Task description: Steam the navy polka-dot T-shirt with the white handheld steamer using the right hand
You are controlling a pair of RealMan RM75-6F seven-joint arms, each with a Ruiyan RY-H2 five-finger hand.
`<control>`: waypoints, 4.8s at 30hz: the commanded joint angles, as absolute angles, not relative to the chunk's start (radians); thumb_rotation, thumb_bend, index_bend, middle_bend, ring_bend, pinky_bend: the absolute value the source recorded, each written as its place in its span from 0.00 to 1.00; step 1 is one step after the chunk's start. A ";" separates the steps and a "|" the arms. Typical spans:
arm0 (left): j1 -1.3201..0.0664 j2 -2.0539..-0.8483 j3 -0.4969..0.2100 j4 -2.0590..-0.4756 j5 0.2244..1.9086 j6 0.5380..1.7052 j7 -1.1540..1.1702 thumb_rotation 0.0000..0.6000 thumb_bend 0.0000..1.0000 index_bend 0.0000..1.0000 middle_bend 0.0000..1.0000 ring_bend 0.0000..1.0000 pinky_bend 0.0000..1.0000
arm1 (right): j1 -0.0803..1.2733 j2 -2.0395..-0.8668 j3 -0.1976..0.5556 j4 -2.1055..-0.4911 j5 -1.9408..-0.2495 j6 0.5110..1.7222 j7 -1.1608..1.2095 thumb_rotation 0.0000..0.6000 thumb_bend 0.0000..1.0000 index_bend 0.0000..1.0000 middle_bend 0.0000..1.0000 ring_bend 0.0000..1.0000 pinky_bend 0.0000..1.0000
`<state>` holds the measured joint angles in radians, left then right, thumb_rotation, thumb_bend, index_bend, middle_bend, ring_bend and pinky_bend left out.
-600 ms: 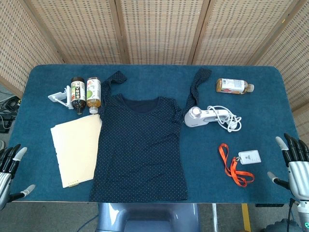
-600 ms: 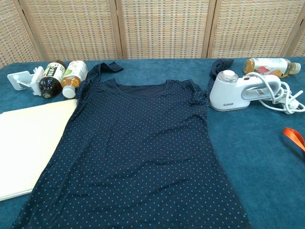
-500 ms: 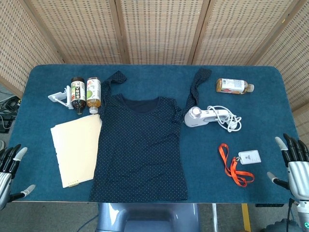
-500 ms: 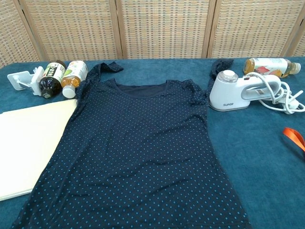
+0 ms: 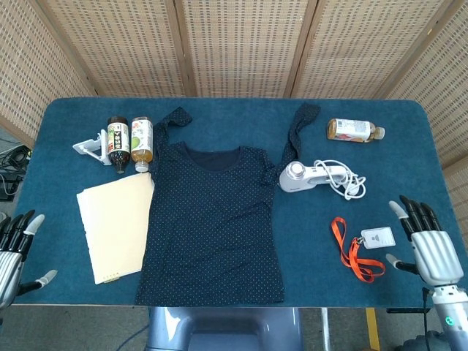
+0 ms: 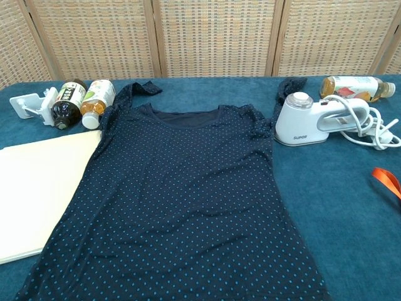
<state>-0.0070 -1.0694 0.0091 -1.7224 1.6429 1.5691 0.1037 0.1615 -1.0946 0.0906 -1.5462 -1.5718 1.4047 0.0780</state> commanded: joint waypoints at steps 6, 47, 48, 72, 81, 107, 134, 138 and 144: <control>-0.035 -1.092 -0.017 -1.725 1.570 1.508 0.154 1.00 0.00 0.00 0.00 0.00 0.00 | 0.424 -1.265 0.210 -1.282 -1.483 1.114 0.165 1.00 0.40 0.00 0.00 0.00 0.00; -0.099 -1.113 -0.069 -1.725 1.376 1.400 0.211 1.00 0.00 0.00 0.00 0.00 0.00 | 0.796 -1.739 0.196 -0.569 -1.437 0.831 0.159 1.00 0.49 0.05 0.00 0.00 0.00; -0.099 -1.112 -0.069 -1.725 1.375 1.401 0.209 1.00 0.00 0.00 0.00 0.00 0.00 | 0.799 -1.747 0.194 -0.554 -1.438 0.833 0.157 1.00 0.49 0.05 0.00 0.00 0.00; -0.115 -1.110 -0.079 -1.710 1.331 1.379 0.193 1.00 0.00 0.00 0.00 0.00 0.00 | 0.892 -1.932 0.194 -0.251 -1.403 0.736 0.179 1.00 0.77 0.14 0.11 0.02 0.00; -0.121 -1.114 -0.080 -1.704 1.317 1.370 0.194 1.00 0.00 0.00 0.00 0.00 0.00 | 0.920 -1.947 0.201 -0.207 -1.390 0.696 0.197 1.00 1.00 0.36 0.41 0.37 0.11; -0.122 -1.097 -0.055 -1.710 1.367 1.375 0.144 1.00 0.00 0.00 0.00 0.00 0.00 | 0.866 -1.758 0.154 -0.291 -1.462 1.111 0.290 1.00 1.00 0.85 0.70 0.74 1.00; -0.133 -1.094 -0.057 -1.698 1.348 1.353 0.126 1.00 0.00 0.00 0.00 0.00 0.00 | 0.940 -1.905 -0.019 -0.693 -1.720 1.233 0.187 1.00 1.00 0.85 0.70 0.75 1.00; -0.135 -1.095 -0.058 -1.692 1.341 1.348 0.123 1.00 0.00 0.00 0.00 0.00 0.00 | 0.941 -1.947 -0.027 -0.681 -1.731 1.232 0.186 1.00 1.00 0.85 0.70 0.75 1.00; -0.140 -1.098 -0.059 -1.688 1.334 1.338 0.125 1.00 0.00 0.00 0.00 0.00 0.00 | 0.921 -1.997 -0.066 -0.645 -1.755 1.230 0.196 1.00 1.00 0.85 0.70 0.75 1.00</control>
